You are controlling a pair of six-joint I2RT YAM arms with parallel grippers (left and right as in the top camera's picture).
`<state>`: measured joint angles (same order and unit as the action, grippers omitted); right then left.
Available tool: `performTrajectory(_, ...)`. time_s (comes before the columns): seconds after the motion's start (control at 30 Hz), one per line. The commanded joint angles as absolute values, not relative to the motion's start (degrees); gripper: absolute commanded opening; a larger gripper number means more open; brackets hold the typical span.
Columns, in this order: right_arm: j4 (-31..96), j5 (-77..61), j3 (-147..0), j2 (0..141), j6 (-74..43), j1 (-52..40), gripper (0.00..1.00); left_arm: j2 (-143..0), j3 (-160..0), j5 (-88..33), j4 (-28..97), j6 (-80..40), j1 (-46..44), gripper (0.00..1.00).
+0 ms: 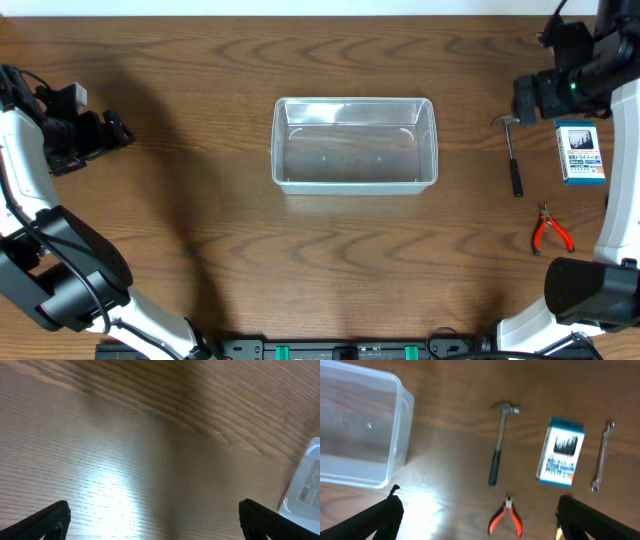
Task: Pack container
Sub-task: 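Move the right gripper right over the claw hammer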
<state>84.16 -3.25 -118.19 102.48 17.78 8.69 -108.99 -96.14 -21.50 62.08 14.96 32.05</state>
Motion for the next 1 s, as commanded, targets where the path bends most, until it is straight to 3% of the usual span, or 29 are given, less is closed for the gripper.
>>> performTrajectory(0.0,83.46,-5.37,-117.40,102.94,16.27,9.04,0.99,-109.32,-96.77,-22.63,64.03,12.47,32.01,0.98)
performTrajectory(0.23,83.53,-5.37,-117.30,103.26,14.79,8.97,0.99,-109.30,-96.77,-28.36,67.59,25.93,27.62,0.98)
performTrajectory(0.6,83.50,-5.37,-115.74,103.26,14.83,8.99,0.99,-109.30,-96.77,-14.11,66.59,28.42,14.66,0.98)
performTrajectory(0.97,80.49,-5.37,-109.45,103.26,14.11,8.97,0.99,-109.30,-96.77,-6.37,66.65,31.00,8.91,0.98)
